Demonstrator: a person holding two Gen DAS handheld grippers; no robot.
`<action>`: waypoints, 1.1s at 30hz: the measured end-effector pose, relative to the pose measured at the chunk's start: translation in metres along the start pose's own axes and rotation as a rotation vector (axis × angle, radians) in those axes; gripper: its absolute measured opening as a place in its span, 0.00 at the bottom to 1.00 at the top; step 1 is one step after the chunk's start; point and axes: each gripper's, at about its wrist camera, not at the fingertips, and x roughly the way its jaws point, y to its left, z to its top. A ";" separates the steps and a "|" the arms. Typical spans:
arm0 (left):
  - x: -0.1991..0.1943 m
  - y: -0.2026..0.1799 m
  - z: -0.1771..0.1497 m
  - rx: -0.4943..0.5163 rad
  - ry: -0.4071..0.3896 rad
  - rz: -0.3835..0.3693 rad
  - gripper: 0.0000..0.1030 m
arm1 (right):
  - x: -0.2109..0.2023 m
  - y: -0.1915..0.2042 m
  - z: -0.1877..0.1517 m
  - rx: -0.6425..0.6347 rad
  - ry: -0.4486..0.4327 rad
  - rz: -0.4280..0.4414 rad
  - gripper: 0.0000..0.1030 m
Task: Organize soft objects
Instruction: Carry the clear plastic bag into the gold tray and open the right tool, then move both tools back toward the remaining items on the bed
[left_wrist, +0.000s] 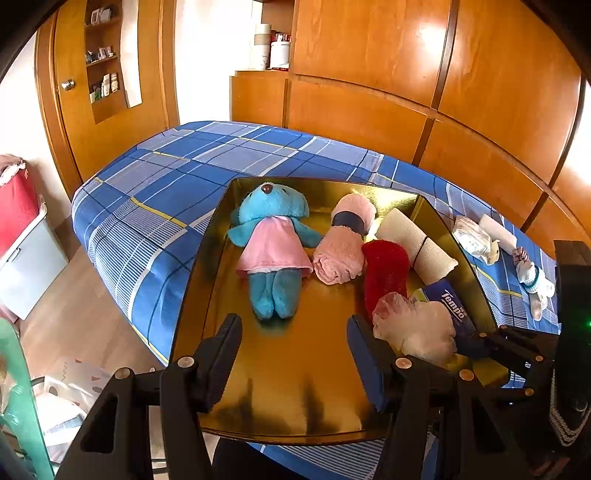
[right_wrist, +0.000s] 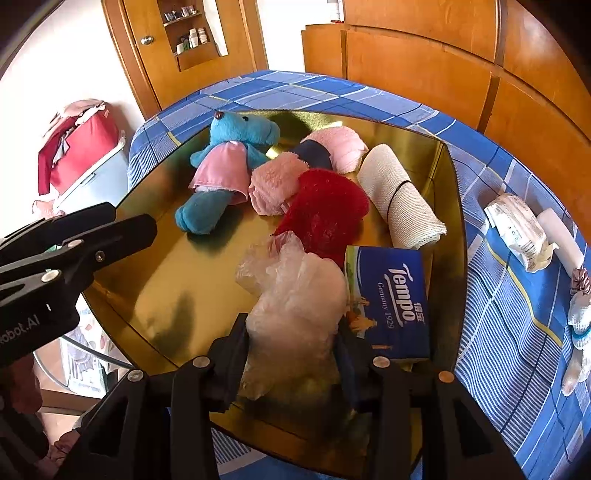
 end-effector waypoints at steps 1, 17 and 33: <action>0.000 0.000 0.000 0.001 0.000 0.000 0.58 | -0.001 -0.001 0.000 0.003 -0.005 0.001 0.43; -0.001 -0.005 0.000 0.019 -0.004 0.005 0.58 | -0.026 -0.009 -0.004 0.041 -0.085 0.031 0.62; -0.009 -0.019 0.005 0.059 -0.026 0.009 0.58 | -0.067 -0.042 -0.016 0.067 -0.171 -0.032 0.67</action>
